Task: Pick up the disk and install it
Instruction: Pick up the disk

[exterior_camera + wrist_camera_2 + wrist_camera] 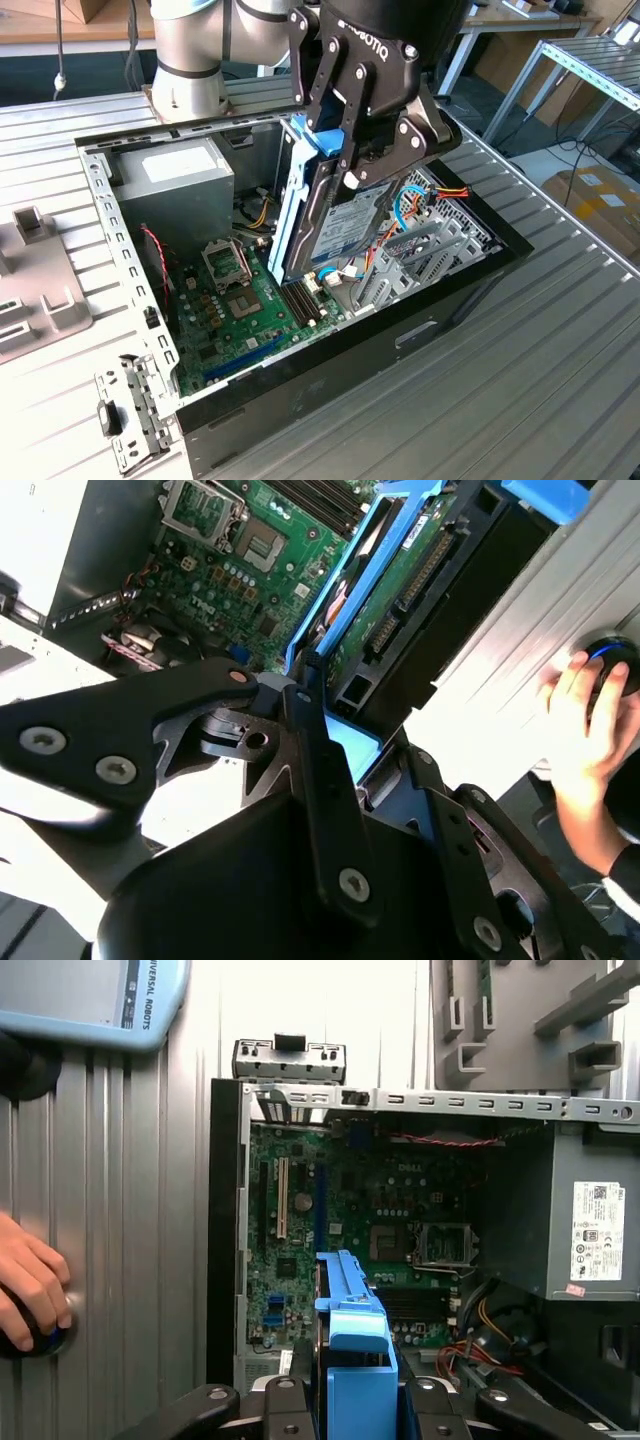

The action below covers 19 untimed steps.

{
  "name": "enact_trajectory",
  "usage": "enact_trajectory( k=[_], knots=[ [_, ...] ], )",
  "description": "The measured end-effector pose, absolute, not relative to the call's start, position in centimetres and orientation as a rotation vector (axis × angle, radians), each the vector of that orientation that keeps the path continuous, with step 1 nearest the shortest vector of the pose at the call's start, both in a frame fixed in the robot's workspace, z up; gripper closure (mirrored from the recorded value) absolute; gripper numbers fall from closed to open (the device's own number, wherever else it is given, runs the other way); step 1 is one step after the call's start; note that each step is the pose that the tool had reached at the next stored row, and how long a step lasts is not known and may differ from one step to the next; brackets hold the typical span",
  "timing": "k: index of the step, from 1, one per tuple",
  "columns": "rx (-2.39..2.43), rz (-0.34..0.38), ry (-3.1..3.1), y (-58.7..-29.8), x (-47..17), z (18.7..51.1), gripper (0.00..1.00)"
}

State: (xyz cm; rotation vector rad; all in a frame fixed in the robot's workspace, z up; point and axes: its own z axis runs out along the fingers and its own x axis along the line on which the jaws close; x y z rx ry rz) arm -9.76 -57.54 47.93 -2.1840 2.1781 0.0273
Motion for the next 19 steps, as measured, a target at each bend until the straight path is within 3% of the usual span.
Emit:
enact_trajectory(
  k=[19],
  knots=[
    [-2.179,0.027,2.183,-57.6,-8.2,47.9,0.63]
  ],
)
